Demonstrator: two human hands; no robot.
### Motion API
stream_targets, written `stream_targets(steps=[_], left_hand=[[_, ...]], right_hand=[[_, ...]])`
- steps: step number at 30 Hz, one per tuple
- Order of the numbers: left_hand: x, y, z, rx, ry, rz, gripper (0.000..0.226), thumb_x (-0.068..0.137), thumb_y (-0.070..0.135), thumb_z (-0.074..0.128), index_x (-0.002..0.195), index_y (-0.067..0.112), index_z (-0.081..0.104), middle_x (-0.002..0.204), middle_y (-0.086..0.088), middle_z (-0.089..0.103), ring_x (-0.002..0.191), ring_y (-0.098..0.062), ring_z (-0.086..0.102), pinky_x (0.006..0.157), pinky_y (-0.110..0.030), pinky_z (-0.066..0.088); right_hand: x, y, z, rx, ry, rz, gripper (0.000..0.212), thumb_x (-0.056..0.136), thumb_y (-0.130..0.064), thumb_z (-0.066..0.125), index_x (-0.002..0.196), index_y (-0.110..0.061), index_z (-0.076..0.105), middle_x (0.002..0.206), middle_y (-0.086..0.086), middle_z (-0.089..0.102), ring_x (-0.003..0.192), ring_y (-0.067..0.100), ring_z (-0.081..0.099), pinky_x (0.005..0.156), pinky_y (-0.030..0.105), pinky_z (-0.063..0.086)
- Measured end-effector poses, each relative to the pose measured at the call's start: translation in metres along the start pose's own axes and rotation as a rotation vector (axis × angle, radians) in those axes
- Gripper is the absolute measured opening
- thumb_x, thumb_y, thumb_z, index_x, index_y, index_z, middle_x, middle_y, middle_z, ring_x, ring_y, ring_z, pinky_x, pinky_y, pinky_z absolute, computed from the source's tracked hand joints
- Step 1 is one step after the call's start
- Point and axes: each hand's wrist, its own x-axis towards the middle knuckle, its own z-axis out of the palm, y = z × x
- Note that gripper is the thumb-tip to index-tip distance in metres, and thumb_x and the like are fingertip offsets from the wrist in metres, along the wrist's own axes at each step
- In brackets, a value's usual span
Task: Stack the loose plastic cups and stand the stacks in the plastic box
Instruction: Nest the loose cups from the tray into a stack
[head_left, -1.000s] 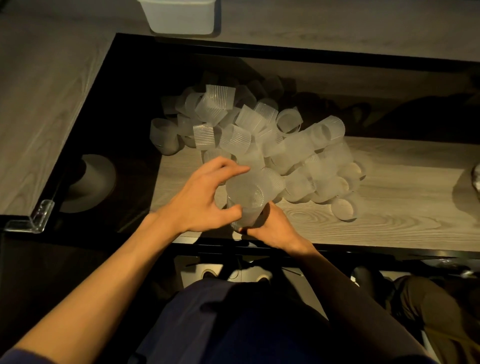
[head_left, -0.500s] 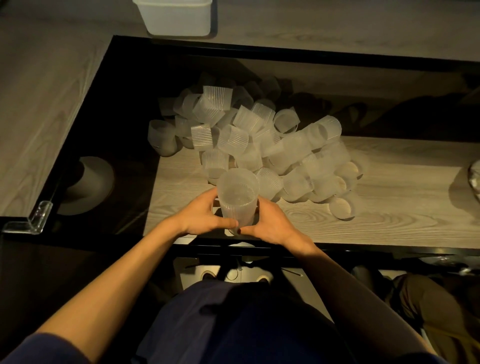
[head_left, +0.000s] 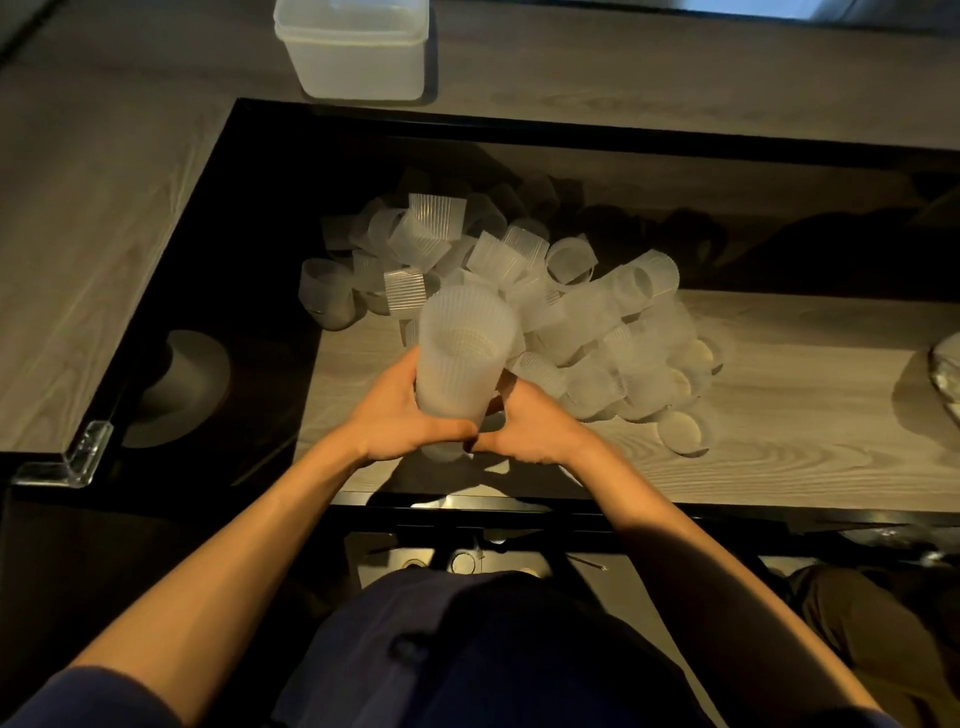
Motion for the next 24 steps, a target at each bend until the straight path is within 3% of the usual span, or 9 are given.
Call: stream_targets(steps=[3,5,7,9,13,15,18,20,24], left_hand=[[-0.006,-0.010,0.001,-0.034,0.005,-0.021,0.083,0.058,0.029,0.094,0.130,0.020,0.053,0.117,0.011,0.062,0.108,0.001,0.061,0.083,-0.017,0.055],[-0.008,-0.014,0.000,-0.068,0.025,-0.043,0.085,0.053,0.040,0.088,0.129,0.019,0.055,0.117,0.008,0.063,0.110,-0.006,0.063,0.086,-0.024,0.056],[-0.008,-0.017,-0.001,-0.094,0.036,-0.055,0.087,0.052,0.043,0.086,0.129,0.019,0.055,0.118,0.006,0.063,0.111,-0.009,0.062,0.088,-0.030,0.057],[-0.008,-0.019,-0.003,-0.098,0.040,-0.061,0.087,0.051,0.045,0.086,0.128,0.021,0.055,0.118,0.008,0.063,0.111,-0.007,0.062,0.088,-0.030,0.057],[-0.008,-0.024,-0.002,-0.095,0.021,-0.075,0.087,0.052,0.048,0.086,0.129,0.025,0.053,0.119,0.011,0.060,0.112,-0.008,0.060,0.087,-0.030,0.057],[-0.008,-0.025,-0.001,-0.097,0.013,-0.091,0.090,0.050,0.050,0.085,0.130,0.026,0.052,0.120,0.012,0.059,0.112,-0.007,0.059,0.085,-0.024,0.054],[-0.008,-0.034,-0.001,-0.086,-0.012,-0.121,0.094,0.049,0.047,0.089,0.133,0.025,0.051,0.123,0.010,0.059,0.115,-0.007,0.058,0.089,-0.027,0.053],[-0.008,-0.040,0.000,-0.080,-0.019,-0.143,0.094,0.052,0.037,0.094,0.134,0.023,0.052,0.124,0.008,0.059,0.116,-0.009,0.057,0.094,-0.032,0.052],[-0.004,-0.049,0.004,-0.070,-0.010,-0.160,0.088,0.060,0.014,0.097,0.132,0.028,0.047,0.121,0.014,0.056,0.115,-0.008,0.054,0.096,-0.035,0.048]], right_hand=[[0.001,0.011,-0.001,-0.047,0.001,0.111,0.051,0.080,-0.018,0.083,0.126,-0.020,0.062,0.099,-0.011,0.065,0.083,0.003,0.064,0.075,0.021,0.053],[-0.002,0.019,-0.001,-0.063,0.190,0.156,0.031,0.086,-0.011,0.072,0.117,-0.015,0.069,0.079,-0.014,0.062,0.069,0.001,0.057,0.073,0.020,0.047],[-0.006,0.026,-0.005,-0.081,0.413,0.205,0.022,0.090,-0.011,0.065,0.110,-0.015,0.072,0.075,-0.009,0.064,0.070,0.008,0.059,0.075,0.023,0.046],[-0.007,0.031,-0.010,-0.124,0.490,0.295,0.024,0.091,-0.021,0.068,0.115,-0.018,0.068,0.075,-0.003,0.066,0.077,0.016,0.064,0.079,0.030,0.050],[-0.003,0.042,-0.014,-0.266,0.336,0.464,0.054,0.091,-0.038,0.069,0.140,-0.023,0.055,0.103,0.006,0.074,0.108,0.029,0.066,0.098,0.041,0.051],[-0.002,0.048,-0.010,-0.293,0.311,0.492,0.048,0.092,-0.036,0.066,0.137,-0.024,0.058,0.111,0.009,0.073,0.112,0.033,0.065,0.097,0.042,0.052],[-0.003,0.048,-0.007,-0.300,0.405,0.440,0.019,0.095,-0.030,0.060,0.110,-0.023,0.071,0.095,0.007,0.073,0.098,0.033,0.068,0.084,0.036,0.052],[-0.005,0.037,-0.012,-0.281,0.506,0.380,0.014,0.095,-0.026,0.059,0.095,-0.023,0.072,0.078,0.000,0.069,0.082,0.025,0.067,0.079,0.034,0.052],[-0.013,-0.007,-0.032,-0.103,0.686,0.097,0.010,0.094,-0.018,0.064,0.090,-0.021,0.073,0.062,-0.008,0.060,0.060,0.003,0.057,0.069,0.025,0.051]])
